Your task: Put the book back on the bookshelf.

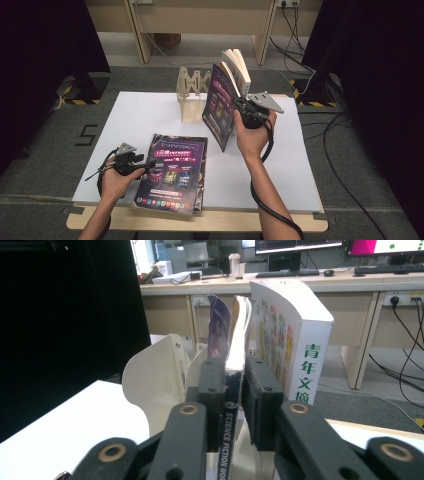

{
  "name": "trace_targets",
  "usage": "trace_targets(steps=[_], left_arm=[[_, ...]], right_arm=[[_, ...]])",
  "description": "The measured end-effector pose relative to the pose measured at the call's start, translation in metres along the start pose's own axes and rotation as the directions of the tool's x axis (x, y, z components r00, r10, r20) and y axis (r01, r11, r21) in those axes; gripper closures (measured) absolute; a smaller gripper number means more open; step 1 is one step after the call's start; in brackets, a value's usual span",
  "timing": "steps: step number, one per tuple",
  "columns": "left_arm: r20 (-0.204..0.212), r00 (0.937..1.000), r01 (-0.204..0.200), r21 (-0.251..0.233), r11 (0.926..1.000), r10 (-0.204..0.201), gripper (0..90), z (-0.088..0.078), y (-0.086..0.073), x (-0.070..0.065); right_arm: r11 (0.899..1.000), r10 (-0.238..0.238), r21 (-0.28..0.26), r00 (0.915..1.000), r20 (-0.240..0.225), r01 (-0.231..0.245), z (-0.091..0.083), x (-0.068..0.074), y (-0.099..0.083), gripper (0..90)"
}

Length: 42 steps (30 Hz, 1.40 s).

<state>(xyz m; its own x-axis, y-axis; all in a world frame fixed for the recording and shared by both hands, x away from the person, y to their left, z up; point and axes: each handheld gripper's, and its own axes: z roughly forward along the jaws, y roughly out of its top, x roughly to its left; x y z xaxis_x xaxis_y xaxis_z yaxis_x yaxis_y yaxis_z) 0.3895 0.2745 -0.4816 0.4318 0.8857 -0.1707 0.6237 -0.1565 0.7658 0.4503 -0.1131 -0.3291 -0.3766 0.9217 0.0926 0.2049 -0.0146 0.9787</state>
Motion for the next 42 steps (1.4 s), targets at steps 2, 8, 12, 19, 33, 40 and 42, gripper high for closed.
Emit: trace_targets(steps=[2,8,12,19,33,40,42], left_arm=[[-0.001,1.0000,0.001,0.000,1.0000,-0.001,38.5,0.000,0.000,0.000],[0.000,1.0000,0.002,-0.003,1.0000,-0.002,38.5,-0.001,0.000,0.000],[-0.003,1.0000,0.004,-0.003,1.0000,-0.004,38.5,-0.001,0.000,0.001],[-0.006,1.0000,0.003,-0.003,1.0000,-0.003,38.5,-0.002,0.001,0.003],[-0.003,1.0000,0.004,-0.004,1.0000,-0.004,38.5,-0.001,0.001,0.001],[-0.007,1.0000,0.005,-0.004,1.0000,-0.005,38.5,-0.003,0.001,0.003],[-0.007,1.0000,0.007,-0.005,1.0000,-0.007,38.4,-0.003,0.001,0.003]], right_arm=[[1.000,-0.001,0.009,1.0000,0.001,0.001,0.002,0.000,0.001,77.1],[0.999,0.005,0.047,1.0000,0.006,-0.005,0.014,0.000,0.003,72.5],[0.997,0.012,0.073,0.9998,0.015,-0.013,0.023,0.001,0.007,71.6],[0.995,0.023,0.098,0.9993,0.028,-0.026,0.030,0.003,0.013,76.1],[0.987,0.022,0.161,0.9981,0.058,-0.031,0.032,0.005,0.021,84.4],[0.987,0.036,0.155,0.9984,0.044,-0.042,0.031,0.007,0.021,84.6],[0.988,0.034,0.151,0.9986,0.040,-0.040,0.031,0.008,0.020,84.6]])
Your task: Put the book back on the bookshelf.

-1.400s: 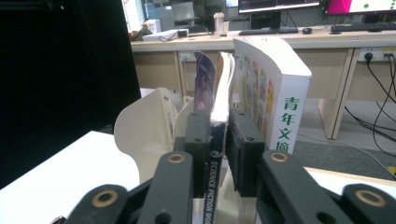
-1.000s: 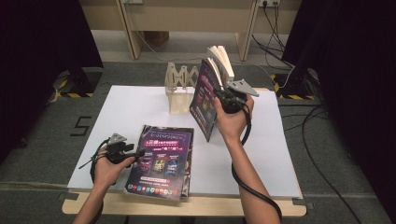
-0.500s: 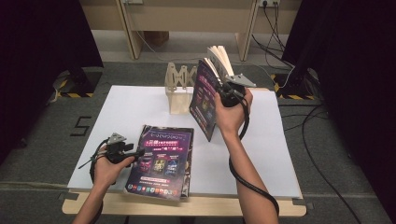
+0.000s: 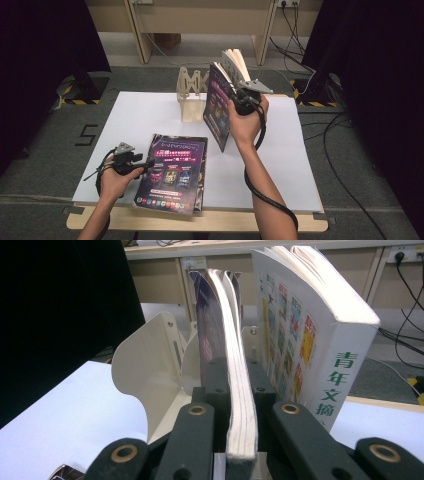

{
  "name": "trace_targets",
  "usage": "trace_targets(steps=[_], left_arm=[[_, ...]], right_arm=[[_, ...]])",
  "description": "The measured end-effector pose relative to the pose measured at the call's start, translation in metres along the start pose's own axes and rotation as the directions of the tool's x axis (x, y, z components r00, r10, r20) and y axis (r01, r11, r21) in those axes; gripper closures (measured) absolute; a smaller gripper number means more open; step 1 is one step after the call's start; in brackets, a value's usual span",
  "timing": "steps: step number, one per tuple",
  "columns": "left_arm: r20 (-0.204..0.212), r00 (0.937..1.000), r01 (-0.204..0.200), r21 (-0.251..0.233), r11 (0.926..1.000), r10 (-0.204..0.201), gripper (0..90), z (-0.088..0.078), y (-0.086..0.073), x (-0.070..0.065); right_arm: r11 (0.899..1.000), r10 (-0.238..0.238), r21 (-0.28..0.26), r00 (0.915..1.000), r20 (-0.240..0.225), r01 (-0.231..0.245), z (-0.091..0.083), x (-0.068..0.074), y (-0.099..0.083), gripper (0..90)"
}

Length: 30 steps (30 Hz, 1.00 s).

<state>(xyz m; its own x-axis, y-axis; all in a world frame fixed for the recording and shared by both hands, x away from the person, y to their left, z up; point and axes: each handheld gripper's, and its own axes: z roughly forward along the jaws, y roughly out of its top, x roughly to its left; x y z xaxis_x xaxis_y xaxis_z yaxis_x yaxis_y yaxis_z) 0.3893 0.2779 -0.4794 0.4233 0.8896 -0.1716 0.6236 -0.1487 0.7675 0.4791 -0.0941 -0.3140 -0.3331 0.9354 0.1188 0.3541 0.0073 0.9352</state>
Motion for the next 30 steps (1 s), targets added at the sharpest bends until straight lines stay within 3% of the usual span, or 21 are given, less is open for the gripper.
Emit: trace_targets(steps=[19,30], left_arm=[[-0.004,1.0000,0.001,-0.006,1.0000,-0.001,38.5,-0.002,0.000,0.002],[-0.007,1.0000,0.006,-0.009,0.9999,-0.006,38.5,-0.003,0.000,0.003]], right_arm=[[0.997,-0.033,-0.070,0.9994,-0.004,0.033,0.000,0.011,0.002,84.9],[0.994,-0.035,-0.104,0.9992,0.020,0.037,0.011,0.015,0.011,84.9]])
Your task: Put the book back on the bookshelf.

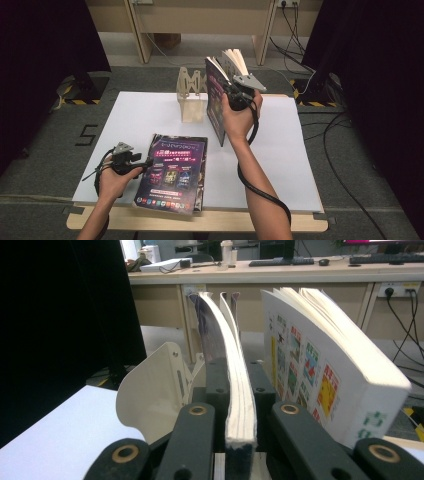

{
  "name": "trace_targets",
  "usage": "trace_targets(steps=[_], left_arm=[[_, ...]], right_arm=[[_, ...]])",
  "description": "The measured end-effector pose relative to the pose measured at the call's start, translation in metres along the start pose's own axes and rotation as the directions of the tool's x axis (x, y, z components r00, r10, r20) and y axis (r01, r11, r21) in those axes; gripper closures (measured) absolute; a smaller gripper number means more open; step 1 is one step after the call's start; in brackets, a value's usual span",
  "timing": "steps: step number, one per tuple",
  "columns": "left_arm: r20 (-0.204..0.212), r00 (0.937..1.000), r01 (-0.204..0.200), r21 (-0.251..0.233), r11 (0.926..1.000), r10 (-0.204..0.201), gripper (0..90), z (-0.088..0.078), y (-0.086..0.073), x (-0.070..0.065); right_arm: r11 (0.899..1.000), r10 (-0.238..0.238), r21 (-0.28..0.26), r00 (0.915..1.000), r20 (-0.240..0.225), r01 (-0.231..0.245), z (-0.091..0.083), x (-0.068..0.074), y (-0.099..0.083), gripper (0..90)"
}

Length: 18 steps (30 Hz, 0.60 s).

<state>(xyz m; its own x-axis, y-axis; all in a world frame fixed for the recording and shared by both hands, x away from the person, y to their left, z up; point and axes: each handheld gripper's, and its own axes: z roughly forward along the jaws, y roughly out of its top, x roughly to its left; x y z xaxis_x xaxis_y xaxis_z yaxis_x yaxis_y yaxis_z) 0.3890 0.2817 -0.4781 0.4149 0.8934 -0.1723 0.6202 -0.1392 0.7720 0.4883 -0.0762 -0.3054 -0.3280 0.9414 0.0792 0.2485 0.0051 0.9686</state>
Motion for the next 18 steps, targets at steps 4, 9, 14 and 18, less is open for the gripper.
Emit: trace_targets(steps=[4,9,14,18], left_arm=[[0.001,1.0000,0.002,0.000,1.0000,-0.002,38.5,0.000,0.000,0.001],[0.002,1.0000,0.003,-0.004,1.0000,-0.003,38.5,0.000,0.000,0.001],[0.000,1.0000,0.004,-0.006,1.0000,-0.004,38.5,-0.001,0.000,0.002],[0.002,1.0000,0.006,-0.006,1.0000,-0.006,38.5,-0.001,0.000,0.003]], right_arm=[[1.000,0.005,-0.007,1.0000,0.004,-0.005,0.007,0.001,0.003,84.9],[1.000,-0.007,-0.012,0.9998,0.017,0.007,0.016,0.004,0.008,84.9],[1.000,-0.002,-0.019,0.9998,0.019,0.003,0.026,0.006,0.012,84.9],[0.999,-0.015,-0.037,0.9997,0.017,0.015,0.033,0.007,0.011,84.9]])
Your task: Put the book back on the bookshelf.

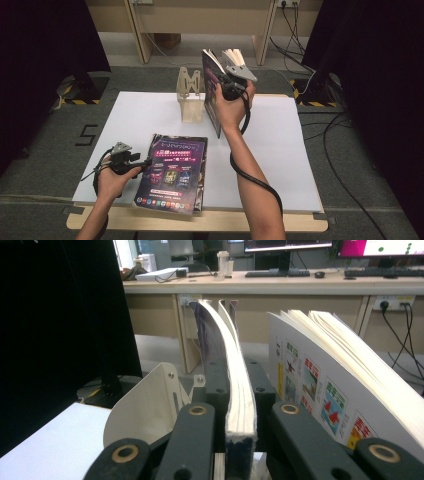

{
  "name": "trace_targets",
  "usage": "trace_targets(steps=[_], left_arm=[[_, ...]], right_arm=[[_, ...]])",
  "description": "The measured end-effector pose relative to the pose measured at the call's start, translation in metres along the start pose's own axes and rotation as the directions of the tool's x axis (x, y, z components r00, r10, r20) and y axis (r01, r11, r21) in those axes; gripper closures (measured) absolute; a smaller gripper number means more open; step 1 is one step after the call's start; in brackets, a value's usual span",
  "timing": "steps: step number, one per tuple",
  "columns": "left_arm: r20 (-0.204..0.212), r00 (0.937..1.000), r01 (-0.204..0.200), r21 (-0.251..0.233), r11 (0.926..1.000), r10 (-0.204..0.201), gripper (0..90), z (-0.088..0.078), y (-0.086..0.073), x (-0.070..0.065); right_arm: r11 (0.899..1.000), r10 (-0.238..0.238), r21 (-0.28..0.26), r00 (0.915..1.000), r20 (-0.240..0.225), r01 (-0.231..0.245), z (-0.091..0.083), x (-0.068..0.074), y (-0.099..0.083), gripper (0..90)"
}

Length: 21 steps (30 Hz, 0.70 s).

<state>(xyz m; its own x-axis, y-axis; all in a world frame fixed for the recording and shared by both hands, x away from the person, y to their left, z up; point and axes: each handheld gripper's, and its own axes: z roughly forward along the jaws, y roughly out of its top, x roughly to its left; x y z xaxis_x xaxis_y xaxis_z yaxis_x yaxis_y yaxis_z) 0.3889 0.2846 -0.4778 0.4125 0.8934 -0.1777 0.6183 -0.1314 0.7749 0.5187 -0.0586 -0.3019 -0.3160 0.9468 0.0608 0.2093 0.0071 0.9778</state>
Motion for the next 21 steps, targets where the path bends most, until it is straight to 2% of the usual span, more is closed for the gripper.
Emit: trace_targets(steps=[3,11,21], left_arm=[[-0.001,1.0000,-0.001,-0.003,1.0000,0.001,38.6,0.000,0.000,0.000],[-0.003,1.0000,0.001,-0.003,1.0000,-0.001,38.6,0.000,0.000,0.000],[0.002,1.0000,-0.005,0.000,1.0000,0.005,38.6,0.000,0.000,-0.002]], right_arm=[[1.000,-0.012,-0.005,0.9999,0.004,0.012,0.004,0.000,-0.002,84.9],[1.000,-0.006,0.010,1.0000,0.002,0.006,0.011,-0.001,-0.011,84.8],[1.000,-0.013,0.018,0.9999,0.001,0.013,0.007,0.000,-0.013,83.4]])
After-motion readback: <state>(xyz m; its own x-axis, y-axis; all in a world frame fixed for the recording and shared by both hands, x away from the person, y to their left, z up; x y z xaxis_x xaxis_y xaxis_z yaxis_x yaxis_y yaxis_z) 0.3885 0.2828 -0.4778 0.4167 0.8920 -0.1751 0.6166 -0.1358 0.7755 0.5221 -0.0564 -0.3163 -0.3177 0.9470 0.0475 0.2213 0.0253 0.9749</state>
